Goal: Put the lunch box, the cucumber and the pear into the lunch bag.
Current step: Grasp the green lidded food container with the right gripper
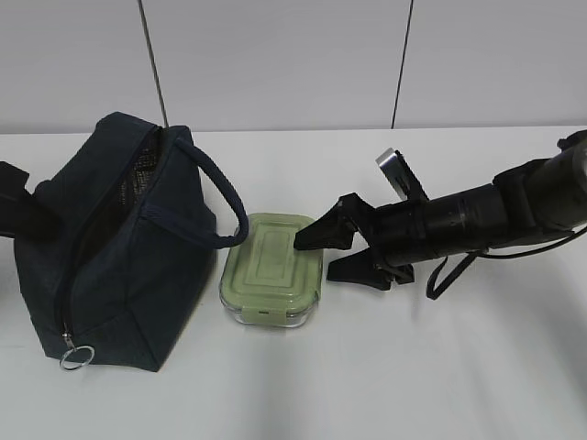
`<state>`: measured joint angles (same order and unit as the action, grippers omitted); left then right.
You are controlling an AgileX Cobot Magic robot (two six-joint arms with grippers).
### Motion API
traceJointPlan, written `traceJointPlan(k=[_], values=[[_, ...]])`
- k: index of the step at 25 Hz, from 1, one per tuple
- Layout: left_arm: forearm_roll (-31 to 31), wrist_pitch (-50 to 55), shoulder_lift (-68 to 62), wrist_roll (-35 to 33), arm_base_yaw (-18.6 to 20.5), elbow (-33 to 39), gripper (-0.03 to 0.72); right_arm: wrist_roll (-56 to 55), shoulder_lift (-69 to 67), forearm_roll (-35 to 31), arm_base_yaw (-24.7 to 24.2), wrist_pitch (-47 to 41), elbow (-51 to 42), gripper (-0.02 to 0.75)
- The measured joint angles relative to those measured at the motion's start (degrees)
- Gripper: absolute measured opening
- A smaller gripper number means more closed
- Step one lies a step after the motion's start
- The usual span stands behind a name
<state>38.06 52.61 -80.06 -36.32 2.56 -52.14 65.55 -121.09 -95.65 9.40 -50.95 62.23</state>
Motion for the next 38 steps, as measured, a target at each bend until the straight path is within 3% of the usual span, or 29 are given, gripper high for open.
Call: traceJointPlan(k=[18,26,28,31,32,38], values=[[0.00,-0.33,0.00,0.00,0.00,0.00,0.001,1.89,-0.42,0.00,1.91,3.67,1.68,0.583],[0.00,-0.43,0.00,0.00,0.00,0.00,0.001,2.12,-4.95,-0.45,1.93,-1.39,3.01,0.583],[0.00,-0.43,0.00,0.00,0.00,0.00,0.001,2.12,-5.09,-0.45,1.93,-2.07,3.13,0.550],[0.00,-0.43,0.00,0.00,0.00,0.00,0.001,2.36,-5.18,-0.69,1.93,-3.98,3.25,0.390],[0.00,-0.43,0.00,0.00,0.00,0.00,0.001,2.36,-5.22,-0.56,1.93,-4.38,3.25,0.370],[0.00,-0.43,0.00,0.00,0.00,0.00,0.001,2.89,-4.52,2.69,-0.78,-6.03,3.14,0.359]])
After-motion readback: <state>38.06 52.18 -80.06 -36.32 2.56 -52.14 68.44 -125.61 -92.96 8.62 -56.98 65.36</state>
